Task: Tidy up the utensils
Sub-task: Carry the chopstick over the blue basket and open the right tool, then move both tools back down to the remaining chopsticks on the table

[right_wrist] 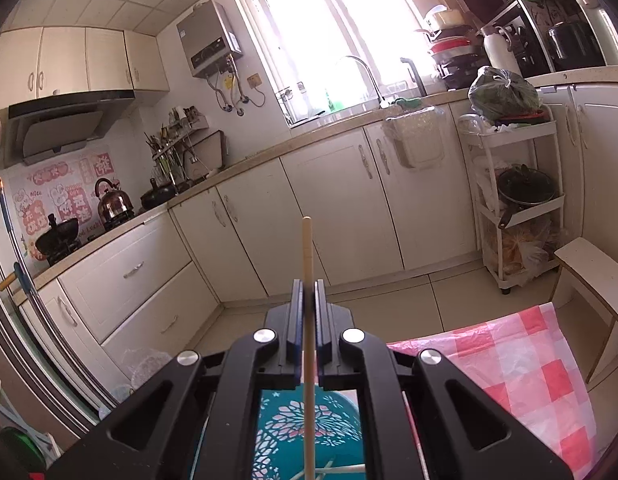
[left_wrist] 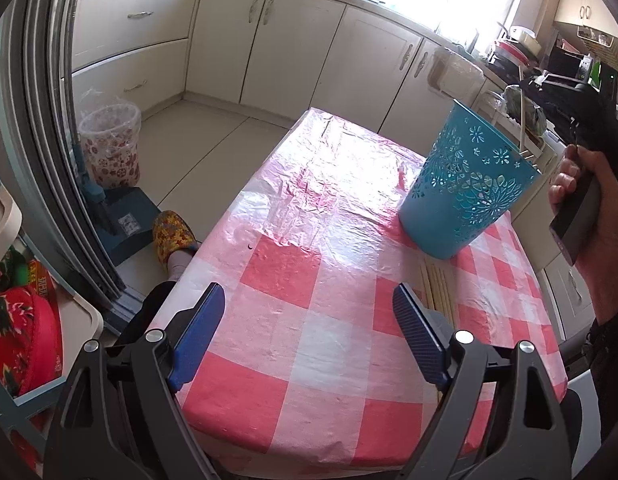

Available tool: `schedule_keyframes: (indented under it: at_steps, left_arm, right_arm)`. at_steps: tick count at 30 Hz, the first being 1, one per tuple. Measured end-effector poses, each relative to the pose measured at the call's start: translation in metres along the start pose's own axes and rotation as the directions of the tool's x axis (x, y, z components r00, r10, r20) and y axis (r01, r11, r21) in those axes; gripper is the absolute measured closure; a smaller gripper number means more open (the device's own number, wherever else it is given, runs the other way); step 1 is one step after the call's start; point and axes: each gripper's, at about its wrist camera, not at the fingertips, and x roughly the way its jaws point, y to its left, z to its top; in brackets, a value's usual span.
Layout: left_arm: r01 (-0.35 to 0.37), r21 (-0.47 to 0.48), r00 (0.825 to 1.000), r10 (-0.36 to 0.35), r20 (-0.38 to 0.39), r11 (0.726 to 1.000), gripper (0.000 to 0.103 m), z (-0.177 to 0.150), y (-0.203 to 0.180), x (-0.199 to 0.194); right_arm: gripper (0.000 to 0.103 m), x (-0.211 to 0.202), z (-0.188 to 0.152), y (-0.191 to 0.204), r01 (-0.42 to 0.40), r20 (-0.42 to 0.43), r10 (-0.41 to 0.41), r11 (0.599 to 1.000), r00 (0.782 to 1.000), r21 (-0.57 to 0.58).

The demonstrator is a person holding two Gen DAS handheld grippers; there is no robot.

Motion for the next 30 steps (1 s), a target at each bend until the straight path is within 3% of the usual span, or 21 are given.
schedule_keyframes:
  at_steps: [4,9,12,18,22,25,27,30]
  left_arm:
    - [0.000,0.005,1.000,0.000,-0.004,1.000,0.021,-0.002,-0.003,0.000]
    - [0.004,0.016,1.000,-0.004,0.012,1.000,0.021,-0.001,-0.008,-0.010]
    - [0.006,0.022,1.000,-0.007,0.025,1.000,0.021,0.000,-0.012,-0.018]
    - [0.011,0.037,0.999,-0.013,0.048,0.999,0.021,0.000,-0.017,-0.036]
    - [0.013,0.036,0.998,-0.015,0.056,0.999,0.020,-0.003,-0.019,-0.047]
    - [0.011,0.031,0.999,-0.012,0.050,0.999,0.019,-0.006,-0.019,-0.051]
    - [0.012,0.033,0.999,-0.013,0.042,0.999,0.019,-0.008,-0.019,-0.054]
    - [0.008,0.050,0.999,-0.010,0.045,0.999,0.019,-0.013,-0.020,-0.060]
  right_arm:
    - [0.096,-0.007,-0.017,0.001,0.009,-0.019,-0.011,0.999,1.000,-0.053]
    - [0.084,-0.028,-0.031,0.005,-0.012,-0.044,0.006,0.993,0.999,-0.120]
    - [0.081,-0.053,-0.031,0.005,-0.022,-0.032,0.017,0.990,0.999,-0.141]
    - [0.065,-0.109,-0.029,-0.019,0.032,0.013,-0.031,0.997,0.999,-0.065]
    - [0.063,-0.127,-0.049,-0.035,0.080,-0.079,-0.080,0.997,0.994,-0.004]
    - [0.064,-0.120,-0.096,-0.025,0.053,-0.256,-0.066,0.997,0.965,-0.057]
    - [0.079,-0.110,-0.129,-0.016,0.015,-0.366,-0.044,0.997,0.929,-0.082]
    - [0.087,-0.092,-0.167,-0.003,-0.013,-0.476,-0.034,0.995,0.879,-0.096]
